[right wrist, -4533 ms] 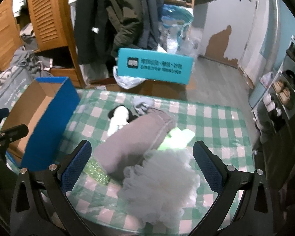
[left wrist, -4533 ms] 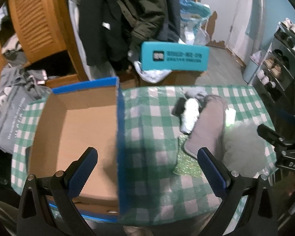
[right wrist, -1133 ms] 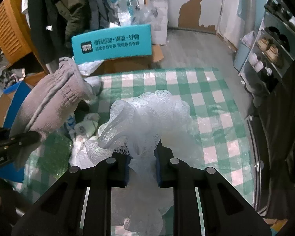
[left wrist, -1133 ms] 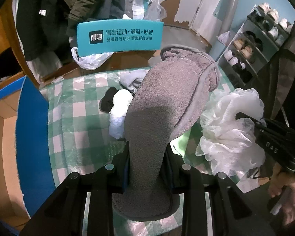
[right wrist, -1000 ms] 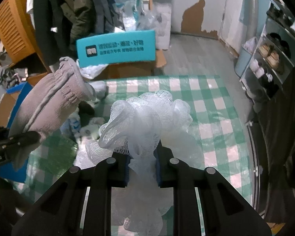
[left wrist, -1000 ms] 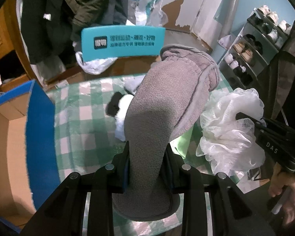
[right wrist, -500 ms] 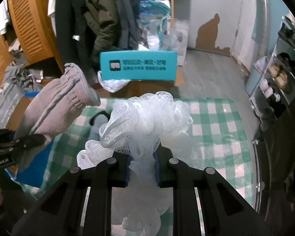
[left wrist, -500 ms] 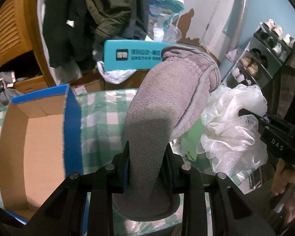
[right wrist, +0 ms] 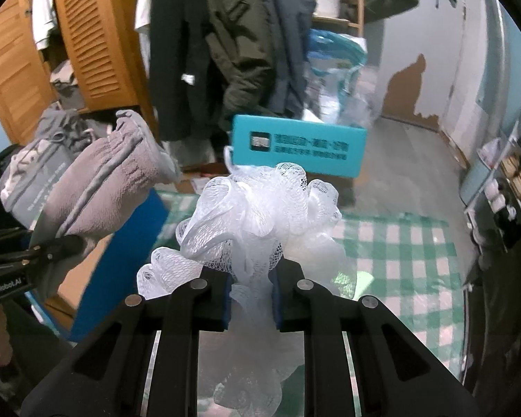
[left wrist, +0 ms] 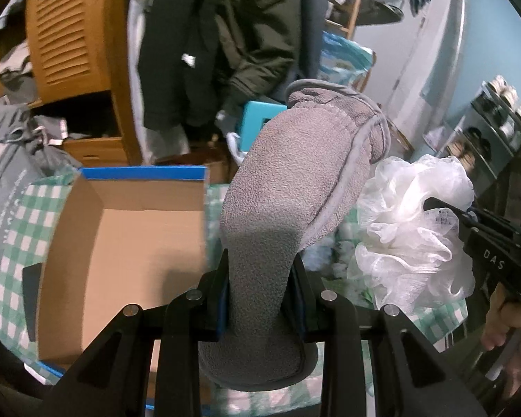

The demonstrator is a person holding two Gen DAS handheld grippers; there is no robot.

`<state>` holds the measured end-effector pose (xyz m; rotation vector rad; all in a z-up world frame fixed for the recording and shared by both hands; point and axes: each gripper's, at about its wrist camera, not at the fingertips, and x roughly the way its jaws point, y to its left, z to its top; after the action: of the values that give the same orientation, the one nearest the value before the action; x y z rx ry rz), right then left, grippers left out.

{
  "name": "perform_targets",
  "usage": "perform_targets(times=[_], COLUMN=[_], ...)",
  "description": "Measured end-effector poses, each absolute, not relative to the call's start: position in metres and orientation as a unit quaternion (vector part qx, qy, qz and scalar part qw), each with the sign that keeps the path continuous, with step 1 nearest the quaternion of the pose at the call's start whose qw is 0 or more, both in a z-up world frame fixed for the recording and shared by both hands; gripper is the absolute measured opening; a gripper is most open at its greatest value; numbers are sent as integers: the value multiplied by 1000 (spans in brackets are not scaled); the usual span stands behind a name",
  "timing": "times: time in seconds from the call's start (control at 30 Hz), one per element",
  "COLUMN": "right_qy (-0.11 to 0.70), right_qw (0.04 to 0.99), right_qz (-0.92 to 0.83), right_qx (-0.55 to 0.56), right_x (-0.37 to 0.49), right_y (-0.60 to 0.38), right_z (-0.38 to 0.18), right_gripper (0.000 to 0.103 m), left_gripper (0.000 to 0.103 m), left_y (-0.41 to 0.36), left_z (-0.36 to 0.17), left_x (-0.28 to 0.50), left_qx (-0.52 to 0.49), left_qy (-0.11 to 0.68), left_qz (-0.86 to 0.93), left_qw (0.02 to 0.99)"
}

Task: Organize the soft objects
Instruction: 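Lift the grey slipper and bath puff and carry both over the cardboard box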

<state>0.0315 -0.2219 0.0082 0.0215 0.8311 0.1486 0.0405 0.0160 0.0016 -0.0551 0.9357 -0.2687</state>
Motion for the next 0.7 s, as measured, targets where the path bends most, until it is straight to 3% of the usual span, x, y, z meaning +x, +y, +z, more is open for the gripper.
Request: perform_targets(times=[0.7], right_qy=[395], right_qw=[903], right_qz=[164], right_qx=[-27], right_x=[75], right_y=[-85], right_z=[27], right_gripper=[15], left_gripper=[29], left_y=[132], left_z=[-15], left_x=[36], left_qx=[-75], left_qy=[446], left_qz=[-24], left_qw=[892])
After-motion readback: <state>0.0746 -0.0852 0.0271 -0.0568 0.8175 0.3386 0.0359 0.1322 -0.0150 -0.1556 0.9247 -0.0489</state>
